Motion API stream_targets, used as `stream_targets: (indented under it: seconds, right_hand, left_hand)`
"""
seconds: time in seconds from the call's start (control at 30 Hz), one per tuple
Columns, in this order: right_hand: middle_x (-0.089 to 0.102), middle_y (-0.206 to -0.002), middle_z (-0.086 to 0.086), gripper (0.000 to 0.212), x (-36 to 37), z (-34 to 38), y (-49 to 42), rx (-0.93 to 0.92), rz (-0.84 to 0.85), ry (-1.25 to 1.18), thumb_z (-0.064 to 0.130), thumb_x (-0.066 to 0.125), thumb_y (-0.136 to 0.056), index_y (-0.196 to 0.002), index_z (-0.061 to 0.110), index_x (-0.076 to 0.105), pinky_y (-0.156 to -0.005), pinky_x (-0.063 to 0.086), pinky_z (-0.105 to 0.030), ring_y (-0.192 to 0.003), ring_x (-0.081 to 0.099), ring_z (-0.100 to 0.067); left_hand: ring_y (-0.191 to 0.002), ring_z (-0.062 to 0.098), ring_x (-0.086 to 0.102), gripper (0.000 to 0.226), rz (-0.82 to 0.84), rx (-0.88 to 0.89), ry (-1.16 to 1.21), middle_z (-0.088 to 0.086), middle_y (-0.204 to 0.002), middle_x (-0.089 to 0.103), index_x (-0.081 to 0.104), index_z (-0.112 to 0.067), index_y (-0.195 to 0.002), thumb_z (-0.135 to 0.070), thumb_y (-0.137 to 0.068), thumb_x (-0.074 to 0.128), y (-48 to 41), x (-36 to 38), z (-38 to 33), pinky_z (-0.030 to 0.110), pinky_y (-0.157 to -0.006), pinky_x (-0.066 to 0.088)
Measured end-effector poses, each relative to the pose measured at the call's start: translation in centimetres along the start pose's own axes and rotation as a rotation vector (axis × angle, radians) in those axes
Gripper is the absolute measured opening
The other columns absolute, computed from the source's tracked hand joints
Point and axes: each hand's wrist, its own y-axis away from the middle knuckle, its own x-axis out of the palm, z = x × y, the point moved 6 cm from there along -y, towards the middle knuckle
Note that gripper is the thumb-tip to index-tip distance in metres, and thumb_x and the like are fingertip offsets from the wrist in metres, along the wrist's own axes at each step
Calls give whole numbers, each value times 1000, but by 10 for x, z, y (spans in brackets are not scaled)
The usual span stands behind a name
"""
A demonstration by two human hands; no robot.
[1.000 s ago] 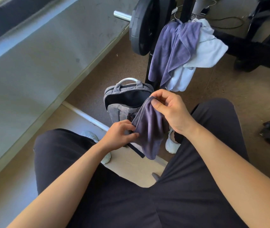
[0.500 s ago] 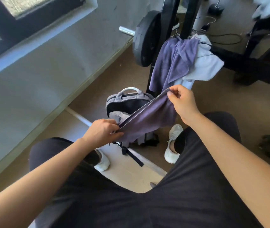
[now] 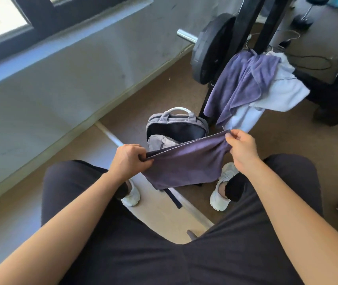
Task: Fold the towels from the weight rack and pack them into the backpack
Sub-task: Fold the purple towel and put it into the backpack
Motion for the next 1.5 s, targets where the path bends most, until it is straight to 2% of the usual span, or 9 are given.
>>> stream_targets:
  seconds: [0.33,0.63,0.73,0.83,1.0,1.17,1.3,1.43,1.5]
  right_hand:
    - [68,-106,-9,12,-5,0,-6,112,-27,-117,6,57,-100,-106,9,67,-92,49,-42,-104,63,-26]
    - [66,-125,-21,24,-8,-11,-12,164,-71,-112,8,59,-100,-122,-1,63,-108,46,-49,-118,62,-32]
    - [67,-118,-15,22,-10,-3,-9,57,-94,99,10,62,-98,-119,4,65,-102,49,-41,-110,61,-24]
    - [69,-107,-8,24,-8,2,-7,-43,-60,256,12,65,-96,-119,5,67,-90,51,-33,-103,63,-22]
    - [69,-89,-1,13,-11,16,1,-137,-51,319,14,67,-95,-107,12,69,-83,51,-31,-91,65,-19]
    - [66,-98,-15,4,-2,23,9,16,241,-124,12,60,-100,-99,12,63,-81,49,-39,-92,62,-25]
    - [70,-105,-18,9,-4,20,4,-32,200,26,10,60,-99,-107,6,64,-89,53,-38,-95,66,-22]
    - [68,-93,-4,8,0,16,2,-83,150,106,6,59,-99,-98,14,62,-75,50,-18,-81,62,-8]
    - [70,-95,-4,7,0,13,-1,-74,145,122,8,59,-99,-100,13,64,-80,53,-24,-86,64,-12]
  left_hand:
    - [-51,6,48,24,257,-87,308,-9,-54,58,68,-19,-66,-8,-69,89,5,3,14,18,-53,38]
    - [-58,7,58,31,-34,-388,803,-6,-62,64,59,-12,-73,4,-81,83,4,-8,18,17,-59,47]
    - [-65,10,66,21,-146,-468,865,-1,-71,70,67,-13,-88,2,-84,81,5,-11,25,21,-70,54]
    - [-62,-2,65,29,-191,-534,811,-12,-64,72,74,-16,-107,-1,-84,83,6,-13,34,14,-72,53]
    - [-67,3,68,8,-189,-555,827,-8,-71,75,76,-11,-86,-5,-87,80,6,-15,40,21,-75,51]
    - [-66,9,63,19,-73,-449,1322,-1,-76,68,62,-13,-89,-21,-80,77,-5,-27,26,22,-64,52]
    - [-58,4,54,20,-95,-470,1159,-8,-68,63,57,-16,-83,-5,-99,61,-4,-26,29,16,-56,45]
    - [-66,8,54,25,-96,-482,1115,-8,-72,62,56,-22,-81,-8,-100,63,-3,-22,31,22,-65,44]
    - [-67,8,59,24,-104,-492,1117,-8,-74,65,56,-22,-82,-8,-101,63,-3,-22,30,22,-66,49]
